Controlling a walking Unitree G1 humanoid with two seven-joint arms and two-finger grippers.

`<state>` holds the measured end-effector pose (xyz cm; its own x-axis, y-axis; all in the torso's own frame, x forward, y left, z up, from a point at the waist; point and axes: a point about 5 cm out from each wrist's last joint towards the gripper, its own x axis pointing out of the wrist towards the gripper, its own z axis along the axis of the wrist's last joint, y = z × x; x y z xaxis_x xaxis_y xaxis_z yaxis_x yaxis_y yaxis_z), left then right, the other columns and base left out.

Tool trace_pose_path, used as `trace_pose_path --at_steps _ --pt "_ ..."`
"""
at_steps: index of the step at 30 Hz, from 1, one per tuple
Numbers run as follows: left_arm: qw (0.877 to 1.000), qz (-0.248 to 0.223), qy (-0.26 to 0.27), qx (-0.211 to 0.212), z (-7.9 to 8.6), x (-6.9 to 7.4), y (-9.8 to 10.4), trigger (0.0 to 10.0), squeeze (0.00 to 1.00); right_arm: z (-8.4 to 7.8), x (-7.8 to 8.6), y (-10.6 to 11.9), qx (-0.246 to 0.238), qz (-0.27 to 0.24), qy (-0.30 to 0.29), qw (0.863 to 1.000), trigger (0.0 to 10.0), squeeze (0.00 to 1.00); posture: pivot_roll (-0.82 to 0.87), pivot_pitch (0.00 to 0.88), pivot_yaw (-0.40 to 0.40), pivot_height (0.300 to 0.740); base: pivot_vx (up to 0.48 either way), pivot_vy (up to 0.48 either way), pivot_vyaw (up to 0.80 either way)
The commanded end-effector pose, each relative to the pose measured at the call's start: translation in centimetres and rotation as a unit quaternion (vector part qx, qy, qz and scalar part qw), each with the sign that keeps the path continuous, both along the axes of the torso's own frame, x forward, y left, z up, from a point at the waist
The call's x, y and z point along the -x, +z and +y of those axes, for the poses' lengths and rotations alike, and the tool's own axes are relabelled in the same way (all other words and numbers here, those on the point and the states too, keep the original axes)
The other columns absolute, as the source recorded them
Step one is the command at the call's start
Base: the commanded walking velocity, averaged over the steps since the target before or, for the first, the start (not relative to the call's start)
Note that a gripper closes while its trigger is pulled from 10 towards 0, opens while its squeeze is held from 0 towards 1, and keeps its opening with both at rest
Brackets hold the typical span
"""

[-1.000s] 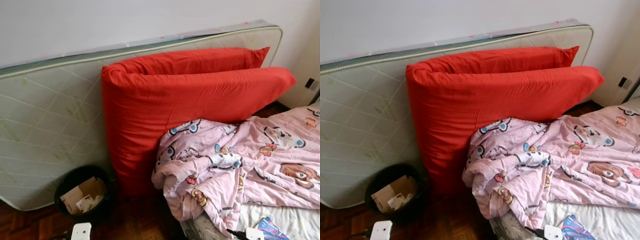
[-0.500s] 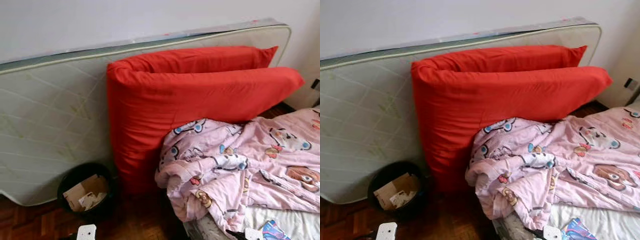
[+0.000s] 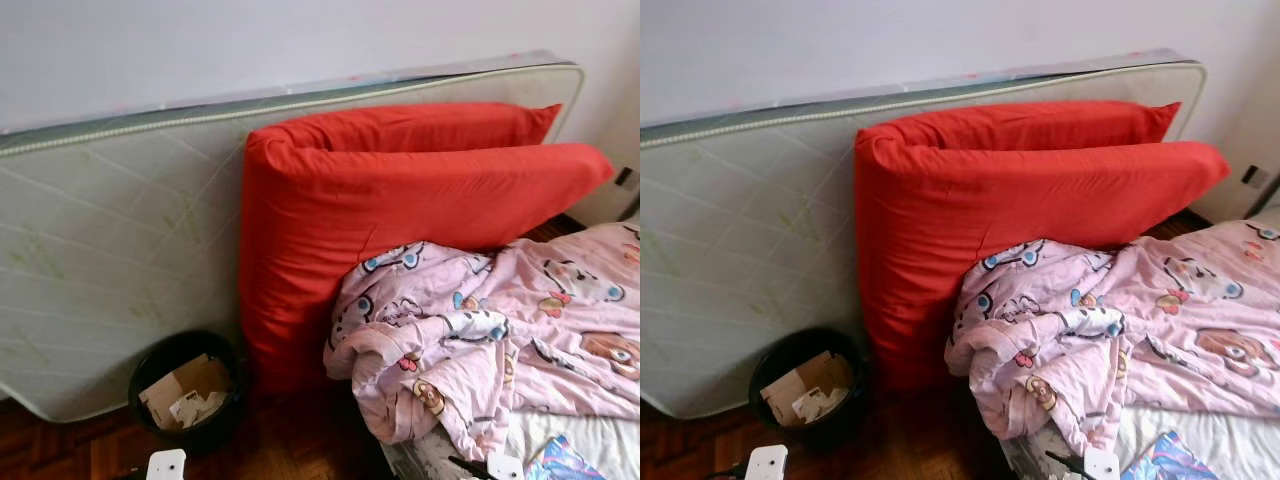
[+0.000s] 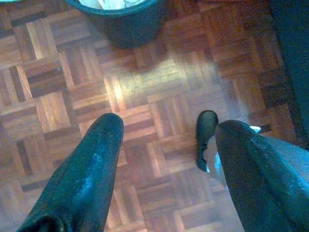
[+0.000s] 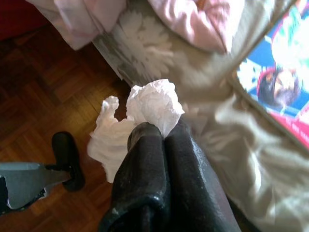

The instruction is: Clean up the room

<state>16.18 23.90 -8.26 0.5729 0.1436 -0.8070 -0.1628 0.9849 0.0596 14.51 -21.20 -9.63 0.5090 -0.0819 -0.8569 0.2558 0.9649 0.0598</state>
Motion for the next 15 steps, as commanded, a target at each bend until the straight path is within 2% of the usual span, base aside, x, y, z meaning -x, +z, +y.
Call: trace_pose_path --at_steps 1,7,15 --pt "1.000 0.002 0.006 -0.003 0.68 0.29 0.07 10.0 0.00 0.09 -0.29 0.09 0.000 -0.003 0.001 1.000 10.0 0.00 0.07 0.000 -0.002 0.740 0.000 0.480 0.00" --pt "1.000 0.005 0.010 -0.006 1.48 0.20 0.31 10.0 0.00 0.13 -0.34 0.10 0.000 -0.002 0.003 1.000 10.0 0.00 0.07 0.000 -0.001 0.740 0.000 0.480 0.00" --pt "1.000 0.008 0.008 -0.005 1.07 0.09 0.21 10.0 0.00 0.15 -0.39 0.11 0.000 -0.002 0.003 1.000 10.0 0.00 0.07 0.000 0.001 0.740 0.000 0.480 0.00"
